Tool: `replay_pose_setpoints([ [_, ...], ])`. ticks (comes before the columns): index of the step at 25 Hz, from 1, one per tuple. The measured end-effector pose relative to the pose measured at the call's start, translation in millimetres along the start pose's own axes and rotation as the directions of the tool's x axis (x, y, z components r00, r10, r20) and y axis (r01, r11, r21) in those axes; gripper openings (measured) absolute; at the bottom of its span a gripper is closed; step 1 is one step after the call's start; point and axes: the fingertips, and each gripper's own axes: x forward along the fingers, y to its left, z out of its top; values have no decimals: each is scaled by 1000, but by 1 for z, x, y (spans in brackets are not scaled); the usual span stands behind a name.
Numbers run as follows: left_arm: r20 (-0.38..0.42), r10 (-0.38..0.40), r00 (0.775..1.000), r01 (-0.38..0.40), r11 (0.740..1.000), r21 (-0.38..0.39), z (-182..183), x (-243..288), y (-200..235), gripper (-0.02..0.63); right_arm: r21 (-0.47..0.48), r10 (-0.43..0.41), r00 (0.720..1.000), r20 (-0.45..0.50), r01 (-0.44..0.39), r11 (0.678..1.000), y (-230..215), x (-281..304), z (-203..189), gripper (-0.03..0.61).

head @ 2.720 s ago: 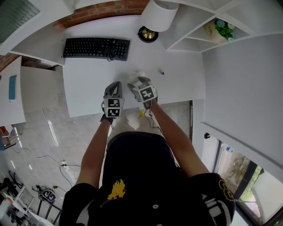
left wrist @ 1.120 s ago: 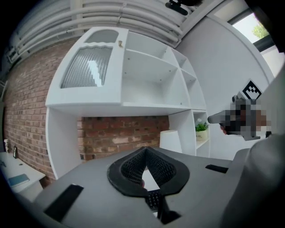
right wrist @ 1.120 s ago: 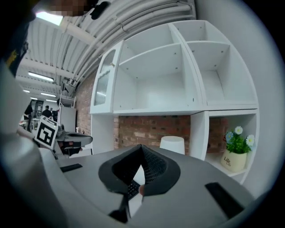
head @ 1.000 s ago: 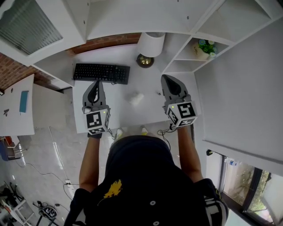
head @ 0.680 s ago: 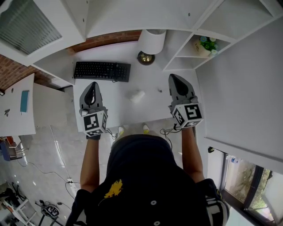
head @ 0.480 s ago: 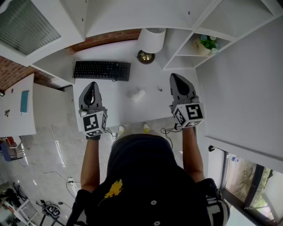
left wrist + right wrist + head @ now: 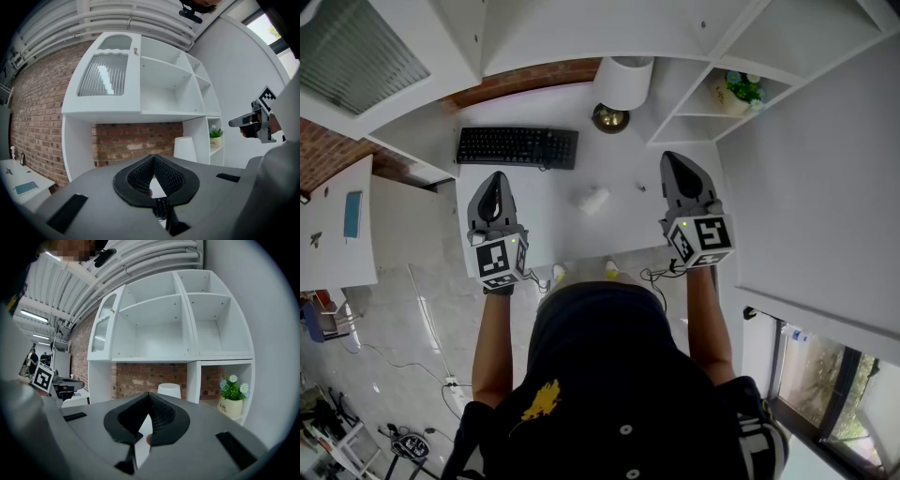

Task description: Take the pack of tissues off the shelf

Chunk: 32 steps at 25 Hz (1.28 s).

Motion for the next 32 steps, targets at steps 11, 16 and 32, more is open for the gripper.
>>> replay_pose_setpoints([
  [11, 2, -9, 1000, 9, 1000, 1, 1, -2, -2, 17, -5, -11, 1000, 1, 11, 1000, -1, -3, 1, 2],
  [16, -1, -14, 1000, 14, 1000, 2, 0, -2, -3, 17, -4, -13, 1000, -4, 13, 1000, -2, -4, 0, 2],
  [32, -20, -130, 991, 130, 991, 9, 5, -15, -30, 17, -32, -20, 1000, -11, 20, 999, -7, -9, 6, 2],
])
